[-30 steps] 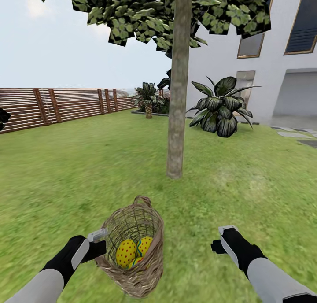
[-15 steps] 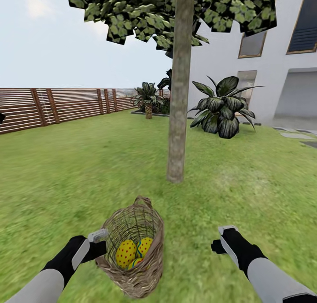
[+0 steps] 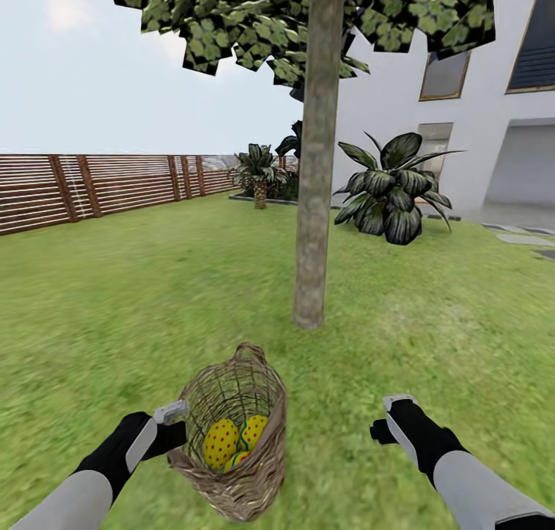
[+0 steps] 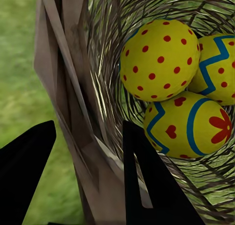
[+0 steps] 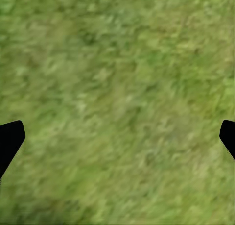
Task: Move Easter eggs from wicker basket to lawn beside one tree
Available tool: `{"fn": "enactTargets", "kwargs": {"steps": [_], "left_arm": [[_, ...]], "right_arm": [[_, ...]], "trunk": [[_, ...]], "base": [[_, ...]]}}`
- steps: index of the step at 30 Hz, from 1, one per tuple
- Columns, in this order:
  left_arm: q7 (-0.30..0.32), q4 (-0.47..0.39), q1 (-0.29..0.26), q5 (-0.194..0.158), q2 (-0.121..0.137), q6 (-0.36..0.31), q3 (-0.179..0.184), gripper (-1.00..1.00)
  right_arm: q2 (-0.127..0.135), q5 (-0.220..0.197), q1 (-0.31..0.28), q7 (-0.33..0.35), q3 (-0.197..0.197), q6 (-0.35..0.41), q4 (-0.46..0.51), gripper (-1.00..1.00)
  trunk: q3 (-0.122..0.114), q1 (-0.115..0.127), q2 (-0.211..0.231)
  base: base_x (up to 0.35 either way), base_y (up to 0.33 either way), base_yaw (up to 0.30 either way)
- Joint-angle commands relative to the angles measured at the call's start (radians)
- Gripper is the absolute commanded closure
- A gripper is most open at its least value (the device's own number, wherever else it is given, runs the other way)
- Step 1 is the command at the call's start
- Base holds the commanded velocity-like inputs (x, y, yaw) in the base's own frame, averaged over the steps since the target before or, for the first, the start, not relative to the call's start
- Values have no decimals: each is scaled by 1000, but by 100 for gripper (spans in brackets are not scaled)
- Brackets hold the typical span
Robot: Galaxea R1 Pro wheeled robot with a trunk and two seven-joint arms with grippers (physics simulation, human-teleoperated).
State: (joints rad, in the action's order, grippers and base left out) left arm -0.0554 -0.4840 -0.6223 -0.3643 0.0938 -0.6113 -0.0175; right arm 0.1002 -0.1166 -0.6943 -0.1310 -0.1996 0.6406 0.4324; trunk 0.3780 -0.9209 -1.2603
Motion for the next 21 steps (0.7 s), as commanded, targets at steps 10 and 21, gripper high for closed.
{"fn": "enactTargets", "kwargs": {"steps": [10,21], "left_arm": [[-6,-2,-1,-16,1,-4,-2,100],[-6,-2,-1,-16,-1,-4,-2,100]], "right_arm": [[1,-11,-1,-7,-8,5,2,-100],[1,-11,-1,-7,-7,5,5,-100]], "trunk": [[1,-1,-1],[1,-1,-1]], "base": [[330,0,0],[330,0,0]]}}
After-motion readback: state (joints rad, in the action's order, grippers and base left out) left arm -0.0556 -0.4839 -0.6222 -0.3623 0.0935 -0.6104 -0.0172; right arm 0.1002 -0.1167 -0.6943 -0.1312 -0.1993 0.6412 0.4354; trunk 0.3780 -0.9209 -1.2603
